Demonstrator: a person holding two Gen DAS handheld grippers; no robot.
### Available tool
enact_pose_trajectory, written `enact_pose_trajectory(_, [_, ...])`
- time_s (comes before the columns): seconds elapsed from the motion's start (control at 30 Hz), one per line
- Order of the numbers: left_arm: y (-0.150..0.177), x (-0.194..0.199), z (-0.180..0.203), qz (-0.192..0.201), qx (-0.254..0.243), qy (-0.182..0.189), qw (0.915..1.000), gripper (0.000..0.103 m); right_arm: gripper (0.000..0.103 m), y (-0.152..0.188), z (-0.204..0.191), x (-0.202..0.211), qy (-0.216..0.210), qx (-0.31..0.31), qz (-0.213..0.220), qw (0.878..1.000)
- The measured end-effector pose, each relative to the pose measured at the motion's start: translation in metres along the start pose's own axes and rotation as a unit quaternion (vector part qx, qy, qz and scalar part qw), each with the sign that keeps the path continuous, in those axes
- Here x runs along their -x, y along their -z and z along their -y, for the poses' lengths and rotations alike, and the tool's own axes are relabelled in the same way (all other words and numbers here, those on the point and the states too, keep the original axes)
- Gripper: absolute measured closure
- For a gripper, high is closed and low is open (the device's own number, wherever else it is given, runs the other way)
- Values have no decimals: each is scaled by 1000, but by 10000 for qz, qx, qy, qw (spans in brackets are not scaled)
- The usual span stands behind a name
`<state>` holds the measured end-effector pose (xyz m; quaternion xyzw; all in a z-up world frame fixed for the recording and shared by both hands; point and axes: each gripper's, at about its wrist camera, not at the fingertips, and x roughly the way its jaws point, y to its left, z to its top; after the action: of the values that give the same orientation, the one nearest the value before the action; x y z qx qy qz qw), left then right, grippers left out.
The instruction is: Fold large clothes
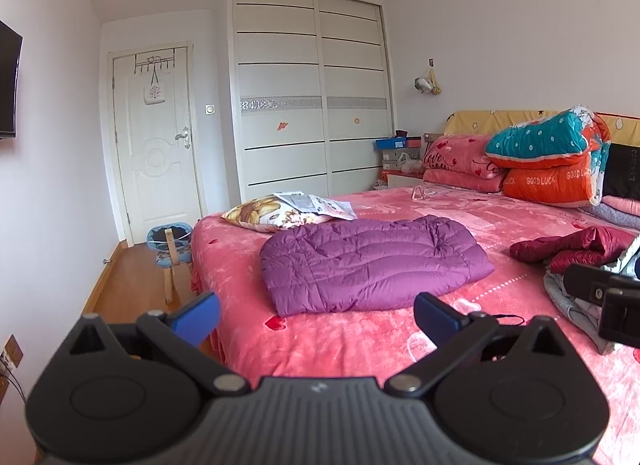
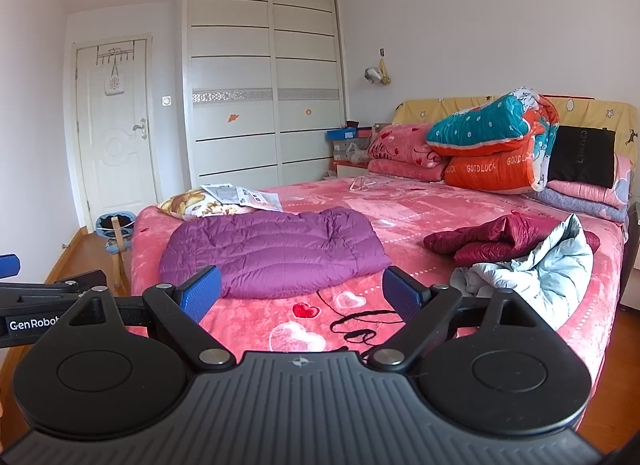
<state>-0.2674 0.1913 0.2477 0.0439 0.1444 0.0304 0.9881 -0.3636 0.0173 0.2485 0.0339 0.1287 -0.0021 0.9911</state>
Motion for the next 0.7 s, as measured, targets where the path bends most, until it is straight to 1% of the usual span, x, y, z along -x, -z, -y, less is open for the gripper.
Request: enact_pose_trajectory(0.7, [7, -12, -4, -184, 35, -40, 9998, 1, 0, 0, 14, 0, -9, 91, -121, 9999])
